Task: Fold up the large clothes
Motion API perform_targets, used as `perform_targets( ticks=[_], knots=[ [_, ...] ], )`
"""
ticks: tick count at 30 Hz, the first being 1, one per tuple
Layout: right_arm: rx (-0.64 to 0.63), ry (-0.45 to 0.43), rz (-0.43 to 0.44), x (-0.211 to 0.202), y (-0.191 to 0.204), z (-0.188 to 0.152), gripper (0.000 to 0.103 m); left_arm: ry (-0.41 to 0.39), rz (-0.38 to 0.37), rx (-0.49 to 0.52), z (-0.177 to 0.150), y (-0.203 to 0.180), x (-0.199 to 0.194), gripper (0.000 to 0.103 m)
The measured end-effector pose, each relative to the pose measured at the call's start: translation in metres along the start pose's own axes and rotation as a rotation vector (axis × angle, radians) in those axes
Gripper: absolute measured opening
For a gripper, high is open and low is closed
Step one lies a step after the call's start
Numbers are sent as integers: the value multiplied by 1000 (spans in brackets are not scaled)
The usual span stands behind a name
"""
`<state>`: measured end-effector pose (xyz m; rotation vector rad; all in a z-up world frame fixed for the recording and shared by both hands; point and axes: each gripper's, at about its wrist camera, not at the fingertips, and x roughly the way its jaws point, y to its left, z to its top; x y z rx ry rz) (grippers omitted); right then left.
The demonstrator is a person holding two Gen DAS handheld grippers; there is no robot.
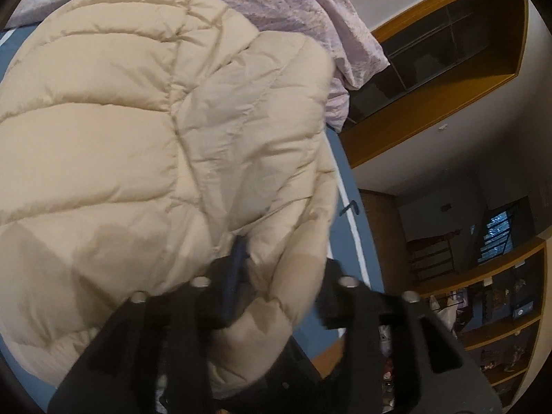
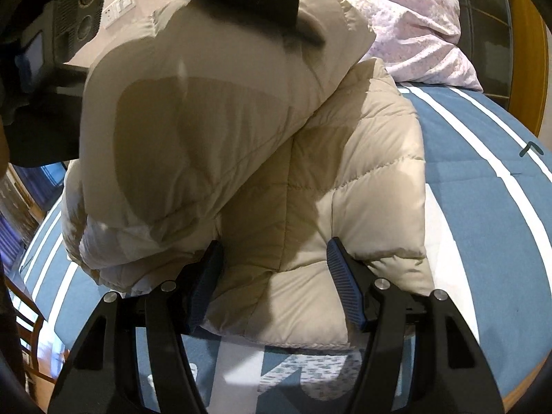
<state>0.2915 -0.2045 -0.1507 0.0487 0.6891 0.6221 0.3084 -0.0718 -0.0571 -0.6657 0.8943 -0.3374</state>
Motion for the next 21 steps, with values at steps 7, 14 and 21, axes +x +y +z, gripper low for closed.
perform_targets(
  ticks=[7, 14, 21],
  knots=[
    [20, -6, 2, -6, -1, -3, 64, -30, -8, 58, -2, -19, -28, 60],
    [28, -8, -7, -12, -6, -5, 64, -141, 149, 115, 0, -5, -76, 62],
    [40, -13, -5, -13, -11, -7, 64, -263, 403, 111, 9, 40, -102, 66]
  ],
)
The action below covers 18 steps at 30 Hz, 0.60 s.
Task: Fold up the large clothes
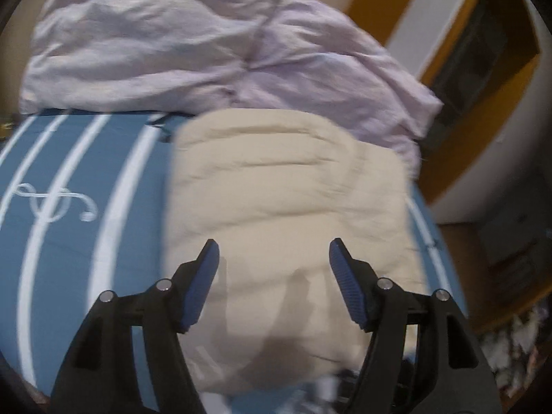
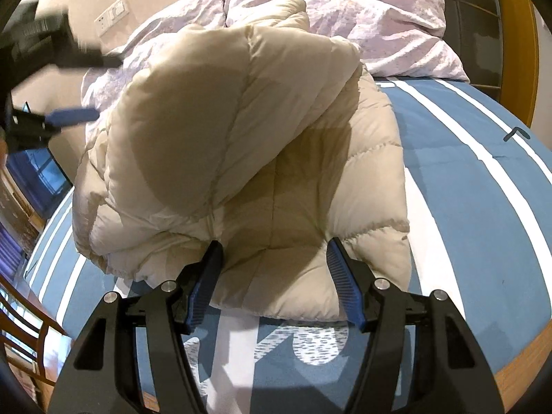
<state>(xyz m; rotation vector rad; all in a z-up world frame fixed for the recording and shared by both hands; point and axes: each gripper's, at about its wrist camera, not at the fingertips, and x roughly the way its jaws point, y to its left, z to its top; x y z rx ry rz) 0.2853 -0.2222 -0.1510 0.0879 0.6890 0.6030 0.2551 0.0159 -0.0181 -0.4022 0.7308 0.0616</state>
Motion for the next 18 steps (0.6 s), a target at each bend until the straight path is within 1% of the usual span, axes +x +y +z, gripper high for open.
perform_targets(
  ticks=[1, 4, 6, 11, 18],
  knots=[
    [0, 0, -1, 1, -1, 0, 64, 8, 15, -18, 0, 8, 5, 66],
    [-5, 1, -3, 4, -2, 1, 64, 66, 9, -56, -6, 21, 25, 66],
    [-7, 0, -3, 4, -1, 0, 64, 71, 7, -39, -13, 18, 33, 67],
    [-10, -5, -7, 2, -2, -2, 64, 74, 9, 25, -27, -5, 45, 68],
    [-6, -12, -10, -7, -8, -3, 64, 79, 0, 36, -34, -14, 54, 70]
  ],
)
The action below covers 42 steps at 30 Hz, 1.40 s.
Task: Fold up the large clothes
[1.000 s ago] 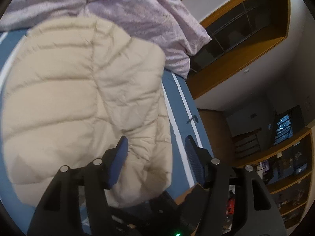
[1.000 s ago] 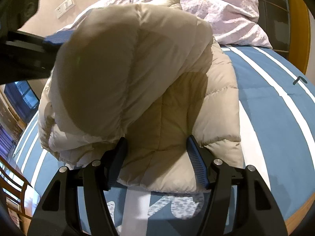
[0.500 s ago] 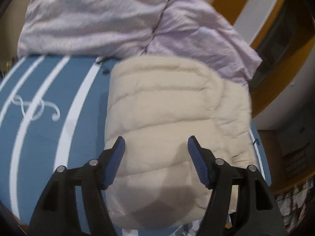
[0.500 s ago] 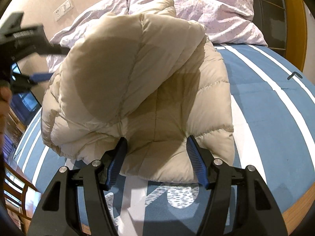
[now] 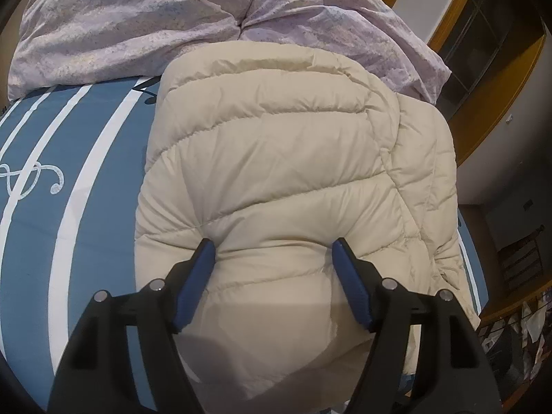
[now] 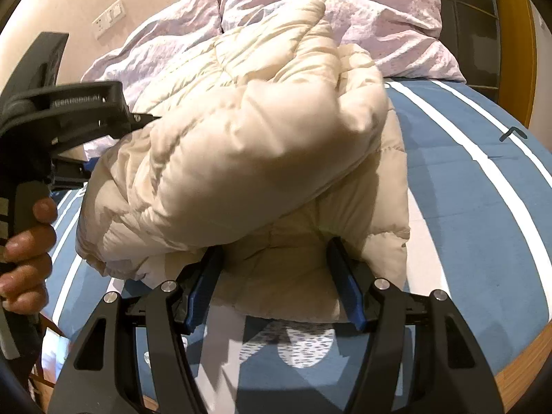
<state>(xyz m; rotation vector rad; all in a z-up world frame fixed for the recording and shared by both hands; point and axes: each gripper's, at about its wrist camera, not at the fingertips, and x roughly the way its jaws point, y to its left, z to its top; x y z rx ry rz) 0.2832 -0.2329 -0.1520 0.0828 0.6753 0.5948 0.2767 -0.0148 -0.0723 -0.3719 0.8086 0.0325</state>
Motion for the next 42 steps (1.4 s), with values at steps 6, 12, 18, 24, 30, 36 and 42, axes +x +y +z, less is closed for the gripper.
perform_targets(
  ticks=[6, 12, 18, 24, 30, 36, 42],
  knots=[
    [22, -44, -64, -18, -16, 5, 63, -2, 3, 5, -2, 0, 0, 70],
    [139, -95, -186, -42, -63, 21, 61, -17, 29, 39, -6, -4, -1, 70],
    [101, -172, -172, -66, -58, 50, 56, -33, 66, 85, -12, -14, 0, 71],
    [56, -166, -94, -63, -35, 66, 50, -37, 84, 106, -15, -18, 2, 72],
    [8, -117, -80, -44, -16, 61, 49, -39, 92, 118, -17, -23, 4, 73],
    [-3, -52, -132, -20, -23, 49, 48, -40, 89, 125, -18, -24, 6, 74],
    [13, -15, -161, -3, -37, 42, 48, -42, 84, 136, -20, -28, 8, 75]
  ],
)
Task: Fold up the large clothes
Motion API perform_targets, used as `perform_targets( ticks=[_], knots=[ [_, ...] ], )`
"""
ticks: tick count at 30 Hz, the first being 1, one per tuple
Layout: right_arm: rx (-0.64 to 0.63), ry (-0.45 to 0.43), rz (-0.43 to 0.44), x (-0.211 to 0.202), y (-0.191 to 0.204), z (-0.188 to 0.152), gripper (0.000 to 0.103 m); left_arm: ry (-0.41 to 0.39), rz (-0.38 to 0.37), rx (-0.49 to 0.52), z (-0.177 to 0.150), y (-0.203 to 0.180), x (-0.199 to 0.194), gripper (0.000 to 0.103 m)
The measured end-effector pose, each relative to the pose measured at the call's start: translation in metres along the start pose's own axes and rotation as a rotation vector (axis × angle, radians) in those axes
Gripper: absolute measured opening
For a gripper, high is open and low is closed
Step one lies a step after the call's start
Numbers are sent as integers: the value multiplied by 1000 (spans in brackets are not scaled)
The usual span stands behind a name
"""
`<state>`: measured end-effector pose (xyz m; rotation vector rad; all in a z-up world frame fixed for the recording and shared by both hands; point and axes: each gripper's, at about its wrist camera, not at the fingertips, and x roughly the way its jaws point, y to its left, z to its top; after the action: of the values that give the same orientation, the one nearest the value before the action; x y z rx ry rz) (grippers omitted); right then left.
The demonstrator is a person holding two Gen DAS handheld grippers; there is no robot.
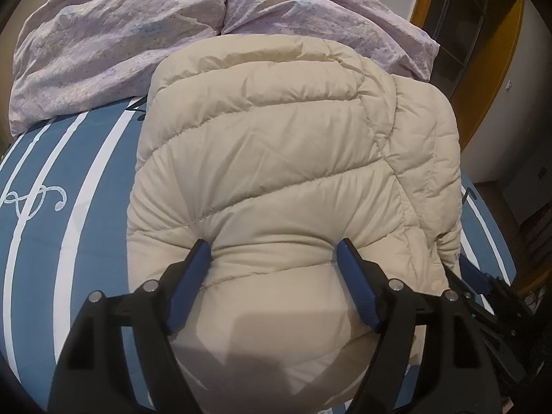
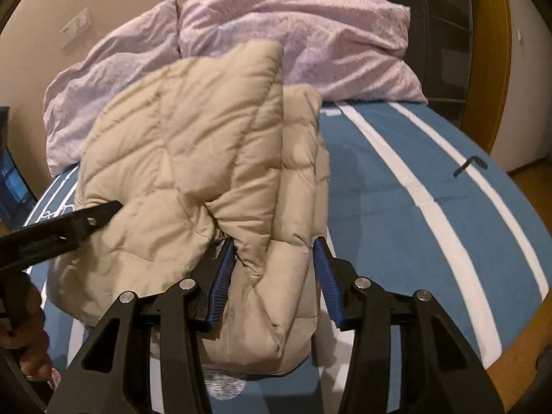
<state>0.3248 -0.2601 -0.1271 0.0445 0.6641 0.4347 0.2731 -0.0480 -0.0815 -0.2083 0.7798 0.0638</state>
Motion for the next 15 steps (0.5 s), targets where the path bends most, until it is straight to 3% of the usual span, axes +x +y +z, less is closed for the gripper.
perform_targets(
  ticks=[15],
  knots=[
    [-11, 31, -19, 19, -8, -5, 48, -23, 16, 43, -2, -8, -1, 76]
  ],
)
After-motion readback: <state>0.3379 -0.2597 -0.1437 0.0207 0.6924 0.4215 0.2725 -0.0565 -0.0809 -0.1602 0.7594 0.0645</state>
